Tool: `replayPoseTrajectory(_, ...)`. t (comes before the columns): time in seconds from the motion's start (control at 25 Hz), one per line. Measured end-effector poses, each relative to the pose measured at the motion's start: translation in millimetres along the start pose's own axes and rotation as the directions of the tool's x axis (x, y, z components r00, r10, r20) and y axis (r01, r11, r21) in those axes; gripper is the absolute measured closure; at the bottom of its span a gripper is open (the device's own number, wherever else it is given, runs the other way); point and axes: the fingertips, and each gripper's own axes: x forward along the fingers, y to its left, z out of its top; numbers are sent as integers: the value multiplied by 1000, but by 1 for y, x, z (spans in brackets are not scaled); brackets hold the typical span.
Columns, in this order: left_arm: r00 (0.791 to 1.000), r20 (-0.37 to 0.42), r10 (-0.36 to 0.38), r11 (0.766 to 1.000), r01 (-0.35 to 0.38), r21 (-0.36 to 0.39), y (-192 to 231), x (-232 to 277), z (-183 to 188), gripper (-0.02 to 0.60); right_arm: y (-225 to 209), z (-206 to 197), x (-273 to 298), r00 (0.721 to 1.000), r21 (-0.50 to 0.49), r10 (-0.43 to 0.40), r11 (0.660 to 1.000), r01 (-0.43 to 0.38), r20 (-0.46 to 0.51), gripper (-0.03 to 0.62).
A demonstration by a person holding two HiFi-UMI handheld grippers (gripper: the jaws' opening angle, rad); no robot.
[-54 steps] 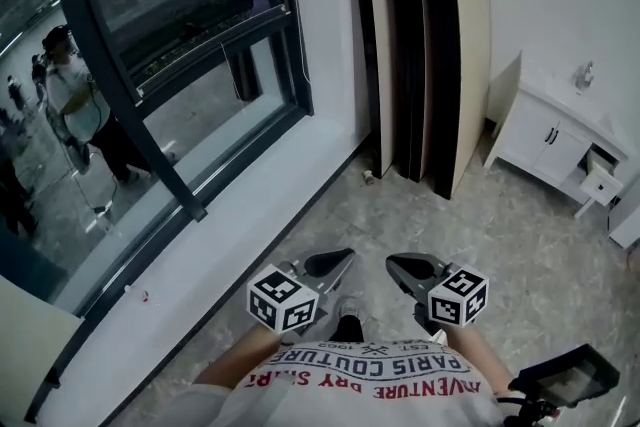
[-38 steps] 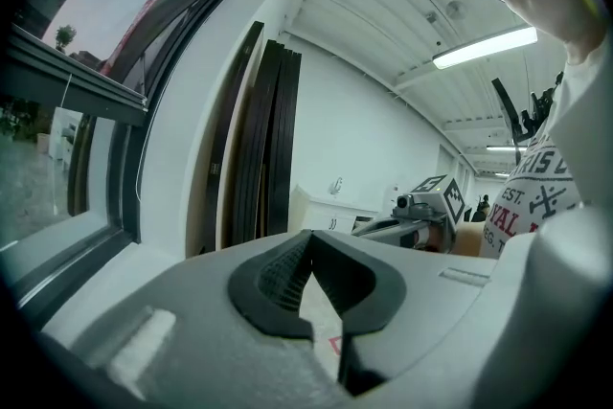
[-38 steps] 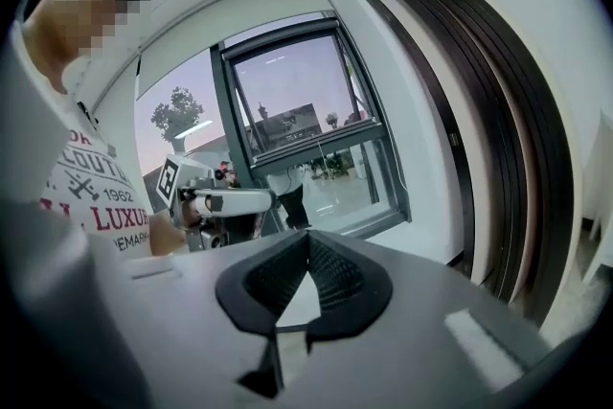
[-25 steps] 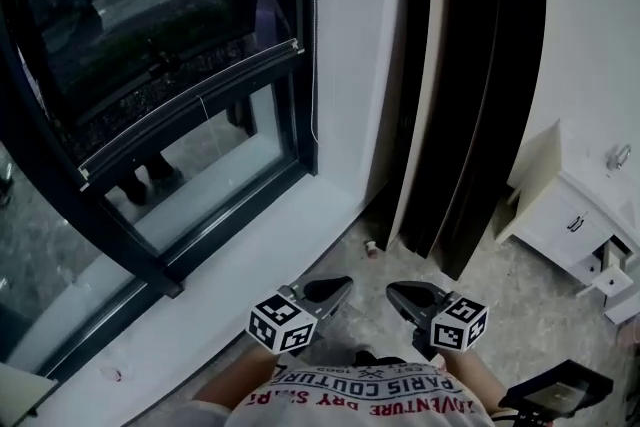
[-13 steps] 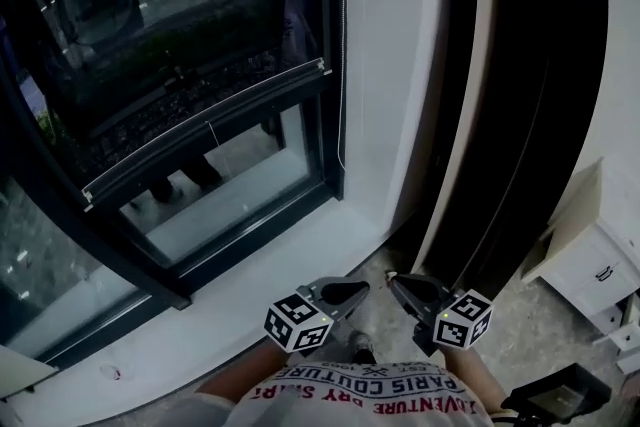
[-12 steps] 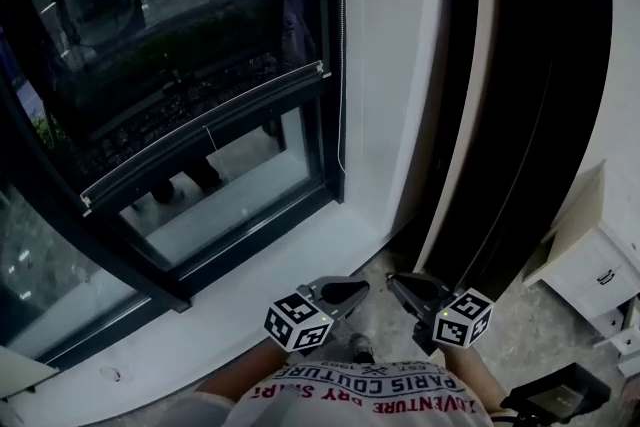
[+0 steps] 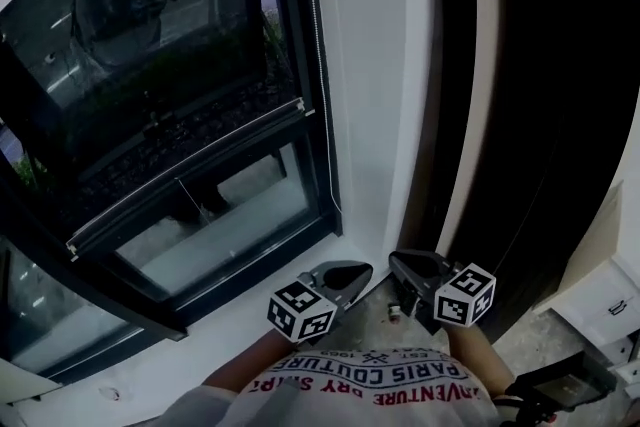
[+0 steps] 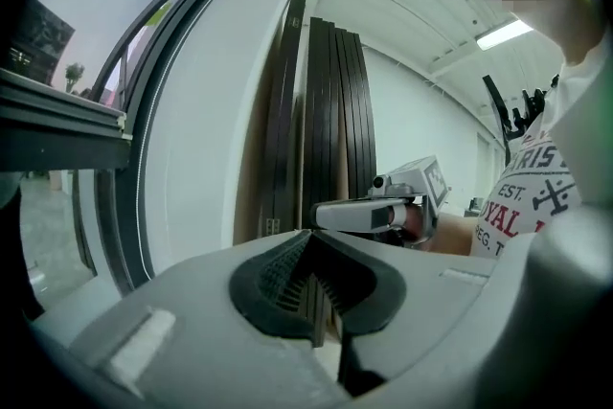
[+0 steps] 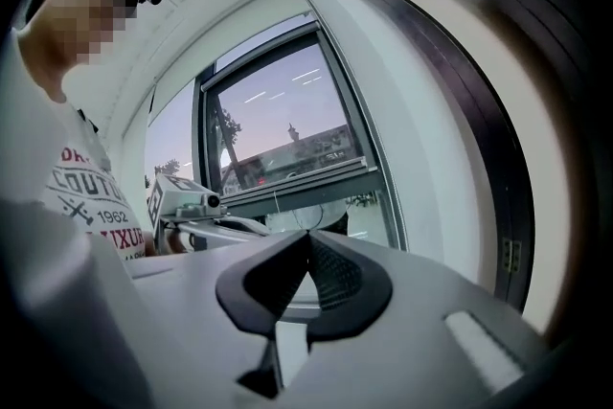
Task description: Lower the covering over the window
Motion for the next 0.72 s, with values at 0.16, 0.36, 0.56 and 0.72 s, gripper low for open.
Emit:
replayPoseTrajectory(0.16,999,6,40,999,-40,8,29,2,10,578,-16,14,12,1000,-2,12,1000,-12,18,589)
replayPoseTrajectory(0.36,996,45,77,997,-76,-22,67,11,25,578,-34,25,29,999,-26,32,999,-32,13,589)
replayPoseTrajectory(0.56,995,61,78,996,-75,-48,101,25,42,578,-51,40,39,1000,-65,25,998,-24,14,589)
replayPoseTrajectory(0.72,996,80,38,999,-38,5,119,36,69,578,-66,47,47,1000,-75,17,997,-16,2,589)
